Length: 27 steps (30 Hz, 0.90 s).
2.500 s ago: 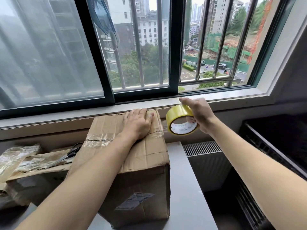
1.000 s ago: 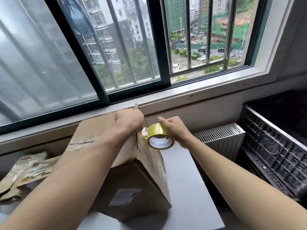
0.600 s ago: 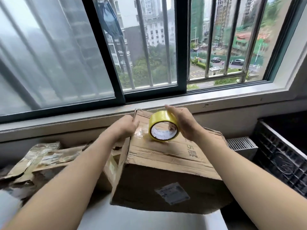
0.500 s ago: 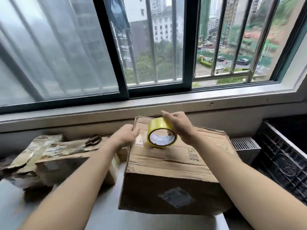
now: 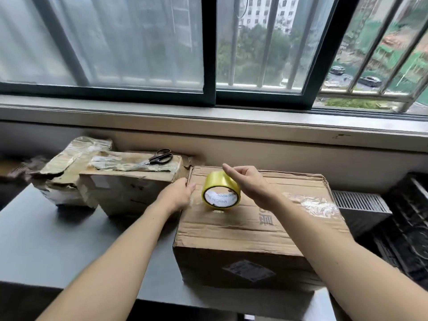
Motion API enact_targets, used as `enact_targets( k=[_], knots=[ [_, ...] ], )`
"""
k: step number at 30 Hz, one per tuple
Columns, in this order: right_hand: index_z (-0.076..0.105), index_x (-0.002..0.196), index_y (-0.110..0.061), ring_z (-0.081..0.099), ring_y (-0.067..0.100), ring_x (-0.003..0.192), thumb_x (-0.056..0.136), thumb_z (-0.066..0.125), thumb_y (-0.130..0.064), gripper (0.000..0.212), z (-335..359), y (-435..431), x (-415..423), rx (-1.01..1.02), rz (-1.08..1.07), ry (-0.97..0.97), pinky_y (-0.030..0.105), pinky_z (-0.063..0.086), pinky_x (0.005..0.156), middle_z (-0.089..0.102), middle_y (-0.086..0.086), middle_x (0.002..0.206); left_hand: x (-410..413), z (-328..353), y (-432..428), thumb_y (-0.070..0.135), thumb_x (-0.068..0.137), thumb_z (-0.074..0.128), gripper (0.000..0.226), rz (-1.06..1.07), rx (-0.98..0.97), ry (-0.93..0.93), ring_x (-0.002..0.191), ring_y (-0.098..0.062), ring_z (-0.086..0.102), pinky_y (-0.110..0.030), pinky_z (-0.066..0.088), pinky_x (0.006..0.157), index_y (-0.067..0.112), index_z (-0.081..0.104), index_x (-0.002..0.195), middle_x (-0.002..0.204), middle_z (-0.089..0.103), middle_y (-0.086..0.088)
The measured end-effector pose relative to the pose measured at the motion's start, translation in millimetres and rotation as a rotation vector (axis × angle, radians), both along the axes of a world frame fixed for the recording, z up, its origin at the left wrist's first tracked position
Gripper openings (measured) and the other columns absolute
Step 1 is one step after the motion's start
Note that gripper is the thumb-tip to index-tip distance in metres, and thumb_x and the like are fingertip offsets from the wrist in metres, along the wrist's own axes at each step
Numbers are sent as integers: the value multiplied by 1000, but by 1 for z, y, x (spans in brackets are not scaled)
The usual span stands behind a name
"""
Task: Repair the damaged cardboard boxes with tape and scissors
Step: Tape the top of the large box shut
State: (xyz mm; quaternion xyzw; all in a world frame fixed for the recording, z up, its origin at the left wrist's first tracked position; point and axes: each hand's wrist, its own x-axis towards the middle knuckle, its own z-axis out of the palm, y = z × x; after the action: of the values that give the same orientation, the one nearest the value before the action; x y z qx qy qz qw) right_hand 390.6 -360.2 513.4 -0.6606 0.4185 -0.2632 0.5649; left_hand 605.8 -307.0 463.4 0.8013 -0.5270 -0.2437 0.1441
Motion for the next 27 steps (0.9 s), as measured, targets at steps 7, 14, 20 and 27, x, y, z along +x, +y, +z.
enact_targets(
  k=[7, 14, 20, 27],
  knots=[
    [44, 66, -15, 36, 22, 66, 88, 62, -63, 56, -11, 7, 19, 98, -121, -42, 33, 28, 63, 35, 8, 69, -15, 12, -15, 40, 104, 36, 38, 19, -249, -246, 122, -35, 49, -43, 39, 97, 10, 53, 122, 130, 55, -14],
    [25, 61, -25, 25, 18, 54, 83, 65, -64, 60, -20, 9, 23, 113, -228, -56, 35, 19, 54, 26, 1, 59, -25, -19, -32, 36, 105, 31, 43, -23, -407, 60, 132, -25, 44, -40, 35, 105, 12, 59, 126, 136, 56, -7],
    [28, 51, -19, 21, 15, 49, 94, 62, -46, 61, -9, 4, 36, -73, -173, 102, 30, 18, 48, 22, 2, 56, -27, -26, -27, 37, 107, 29, 40, -51, -402, -117, 137, -20, 37, -41, 32, 106, 15, 52, 132, 144, 49, -2],
    [34, 47, -13, 25, 14, 43, 94, 56, -44, 60, 16, -19, -29, -361, -67, 592, 29, 28, 45, 27, -4, 45, -28, -33, -28, 32, 105, 37, 28, -64, -484, -223, 122, -25, 49, -42, 38, 96, 15, 56, 116, 125, 58, -3]
  ],
)
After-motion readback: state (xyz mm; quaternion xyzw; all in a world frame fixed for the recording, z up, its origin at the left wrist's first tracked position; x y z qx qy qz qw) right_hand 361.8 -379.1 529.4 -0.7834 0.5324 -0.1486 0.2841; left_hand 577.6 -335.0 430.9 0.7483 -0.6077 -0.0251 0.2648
